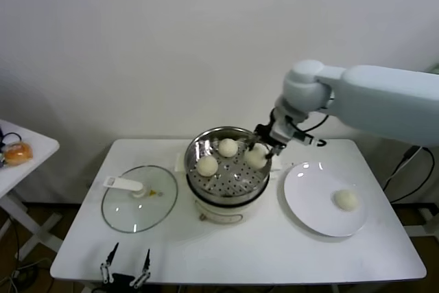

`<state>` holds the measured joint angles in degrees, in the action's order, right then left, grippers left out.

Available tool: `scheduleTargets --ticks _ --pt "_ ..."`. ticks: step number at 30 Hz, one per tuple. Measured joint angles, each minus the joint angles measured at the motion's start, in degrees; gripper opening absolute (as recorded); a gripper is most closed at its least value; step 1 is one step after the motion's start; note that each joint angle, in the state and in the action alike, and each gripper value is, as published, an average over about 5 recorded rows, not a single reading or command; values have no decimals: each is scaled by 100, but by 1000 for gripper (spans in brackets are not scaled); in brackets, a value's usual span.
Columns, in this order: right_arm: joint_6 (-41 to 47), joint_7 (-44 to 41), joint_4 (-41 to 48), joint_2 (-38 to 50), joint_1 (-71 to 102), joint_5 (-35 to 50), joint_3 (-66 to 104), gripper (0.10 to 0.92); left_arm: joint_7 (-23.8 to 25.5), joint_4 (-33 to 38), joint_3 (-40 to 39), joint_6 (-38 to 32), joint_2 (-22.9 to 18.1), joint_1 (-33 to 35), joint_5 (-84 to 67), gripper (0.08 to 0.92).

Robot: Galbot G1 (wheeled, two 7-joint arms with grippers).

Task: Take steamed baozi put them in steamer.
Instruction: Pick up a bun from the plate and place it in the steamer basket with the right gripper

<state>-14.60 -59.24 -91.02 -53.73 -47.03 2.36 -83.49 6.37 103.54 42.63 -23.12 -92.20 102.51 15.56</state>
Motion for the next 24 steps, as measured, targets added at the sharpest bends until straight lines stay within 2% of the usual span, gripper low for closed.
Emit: scheduleTargets --ticks 11,24 --pt "-131 173 329 -951 706 -723 11 531 -39 -10 56 -5 0 -21 -28 823" --pt "-218 246 749 -1347 1347 -1199 99 536 -46 -13 70 0 0 -22 -41 823"
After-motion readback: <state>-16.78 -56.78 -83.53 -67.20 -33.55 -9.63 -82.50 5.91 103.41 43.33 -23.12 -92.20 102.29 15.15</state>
